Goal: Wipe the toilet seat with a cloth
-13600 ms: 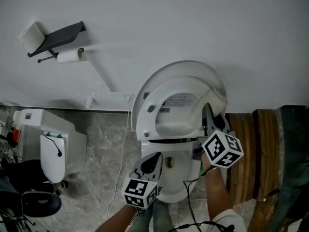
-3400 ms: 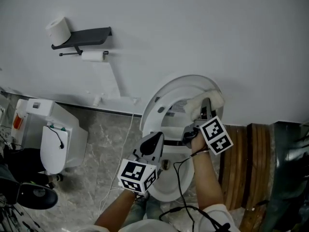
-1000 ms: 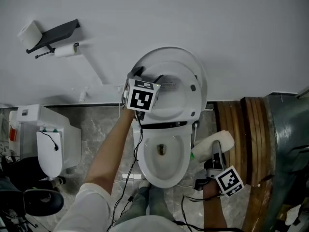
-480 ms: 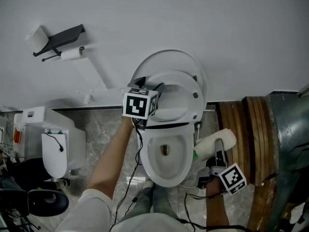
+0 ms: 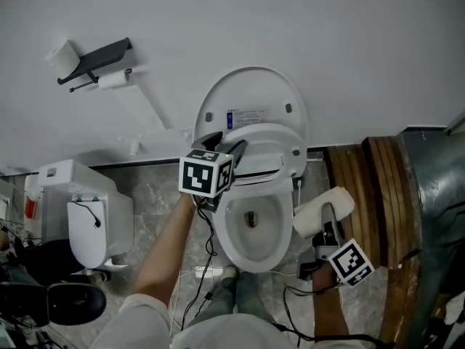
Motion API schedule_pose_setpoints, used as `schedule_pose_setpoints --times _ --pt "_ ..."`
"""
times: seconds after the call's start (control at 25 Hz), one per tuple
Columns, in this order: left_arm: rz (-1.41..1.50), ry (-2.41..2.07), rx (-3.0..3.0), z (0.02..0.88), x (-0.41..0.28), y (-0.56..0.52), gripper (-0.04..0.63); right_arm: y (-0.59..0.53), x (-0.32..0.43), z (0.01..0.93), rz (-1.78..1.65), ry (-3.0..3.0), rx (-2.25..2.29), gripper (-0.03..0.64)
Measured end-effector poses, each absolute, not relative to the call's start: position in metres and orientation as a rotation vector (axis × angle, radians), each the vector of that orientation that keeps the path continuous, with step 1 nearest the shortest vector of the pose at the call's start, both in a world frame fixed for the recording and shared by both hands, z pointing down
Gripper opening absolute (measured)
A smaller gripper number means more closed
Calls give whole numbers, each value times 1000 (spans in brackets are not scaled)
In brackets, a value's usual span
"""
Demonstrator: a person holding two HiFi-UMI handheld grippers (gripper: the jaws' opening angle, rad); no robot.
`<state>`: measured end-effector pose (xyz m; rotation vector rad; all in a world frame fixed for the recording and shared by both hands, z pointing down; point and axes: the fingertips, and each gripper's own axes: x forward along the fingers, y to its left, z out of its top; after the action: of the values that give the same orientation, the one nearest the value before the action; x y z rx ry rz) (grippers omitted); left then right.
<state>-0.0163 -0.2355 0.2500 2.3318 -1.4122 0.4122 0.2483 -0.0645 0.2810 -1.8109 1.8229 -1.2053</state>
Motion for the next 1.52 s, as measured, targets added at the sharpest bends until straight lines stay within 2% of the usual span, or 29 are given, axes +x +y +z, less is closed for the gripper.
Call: schedule_pose_setpoints --times 1.0,1.52 --pt "386 -1153 2418 267 8 -125 275 -1 252 262 -1165 1807 -1832 100" --pt "565 -841 2484 310 31 -36 276 23 249 256 -1189 1766 -1881 100"
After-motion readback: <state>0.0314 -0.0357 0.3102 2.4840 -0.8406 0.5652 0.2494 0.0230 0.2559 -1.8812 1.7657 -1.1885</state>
